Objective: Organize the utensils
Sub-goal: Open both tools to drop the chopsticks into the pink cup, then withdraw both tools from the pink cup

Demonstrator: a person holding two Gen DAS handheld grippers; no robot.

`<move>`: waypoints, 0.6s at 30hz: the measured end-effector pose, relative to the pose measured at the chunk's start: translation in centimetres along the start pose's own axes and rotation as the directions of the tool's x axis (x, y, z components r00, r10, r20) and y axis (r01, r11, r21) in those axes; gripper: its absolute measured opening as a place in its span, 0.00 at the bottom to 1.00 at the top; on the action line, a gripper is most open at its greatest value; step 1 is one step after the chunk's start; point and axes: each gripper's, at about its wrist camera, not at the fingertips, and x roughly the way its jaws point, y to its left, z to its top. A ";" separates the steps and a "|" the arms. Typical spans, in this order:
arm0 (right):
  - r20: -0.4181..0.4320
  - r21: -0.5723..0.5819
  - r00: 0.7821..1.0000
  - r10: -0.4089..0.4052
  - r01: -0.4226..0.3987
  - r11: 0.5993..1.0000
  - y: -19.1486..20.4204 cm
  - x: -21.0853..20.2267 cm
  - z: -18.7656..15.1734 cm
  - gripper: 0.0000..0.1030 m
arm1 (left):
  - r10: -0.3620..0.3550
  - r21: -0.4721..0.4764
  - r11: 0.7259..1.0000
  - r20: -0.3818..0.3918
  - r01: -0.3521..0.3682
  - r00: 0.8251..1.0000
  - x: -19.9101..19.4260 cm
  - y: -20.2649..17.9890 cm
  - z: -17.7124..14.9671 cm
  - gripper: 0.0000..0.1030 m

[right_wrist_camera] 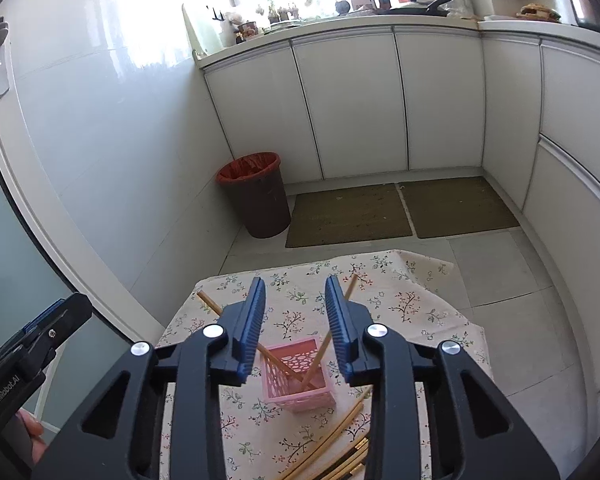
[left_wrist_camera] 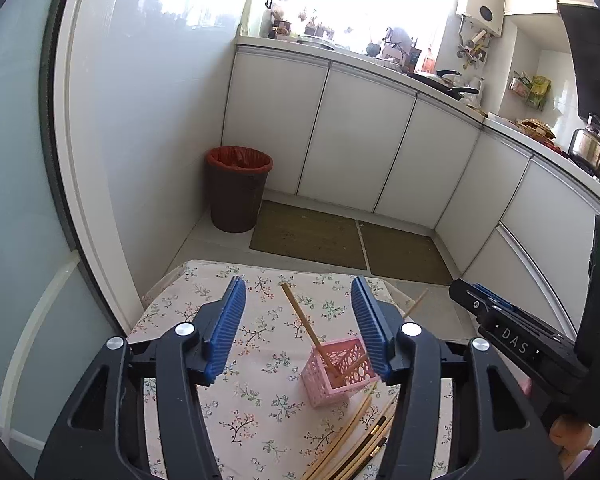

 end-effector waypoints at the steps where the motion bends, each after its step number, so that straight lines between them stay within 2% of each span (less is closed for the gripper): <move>1: 0.007 -0.004 1.000 -0.012 0.012 1.000 0.0 -0.5 -0.2 0.37 | 0.001 0.004 1.000 0.005 -0.001 1.000 -0.3 -0.1 -0.1 0.56; 4: 0.025 -0.011 0.999 -0.047 0.047 0.999 0.1 -2.0 -0.8 0.48 | 0.007 0.022 1.000 0.007 -0.007 1.000 -1.1 -0.7 -0.4 0.57; 6: 0.034 -0.002 0.997 -0.073 0.073 0.997 0.0 -3.0 -1.2 0.57 | 0.006 0.026 1.000 0.006 -0.006 1.000 -1.7 -1.0 -0.7 0.63; 8: 0.047 0.015 0.994 -0.096 0.095 0.995 -0.3 -4.2 -1.7 0.74 | 0.007 0.028 1.000 0.011 -0.007 1.000 -2.3 -1.3 -1.1 0.68; 11: 0.074 0.052 0.987 -0.143 0.140 0.989 -1.2 -5.9 -2.6 0.88 | 0.005 0.041 0.999 0.010 -0.005 1.000 -3.2 -2.1 -1.7 0.74; 15: 0.060 0.101 0.980 -0.190 0.184 0.978 -2.6 -7.6 -3.6 0.94 | -0.005 0.046 0.999 0.013 0.005 1.000 -4.3 -3.1 -2.5 0.89; 18: 0.030 0.139 0.976 -0.215 0.209 0.968 -4.0 -8.4 -4.6 0.94 | -0.014 0.054 0.998 0.002 0.014 1.000 -4.8 -4.0 -3.4 0.93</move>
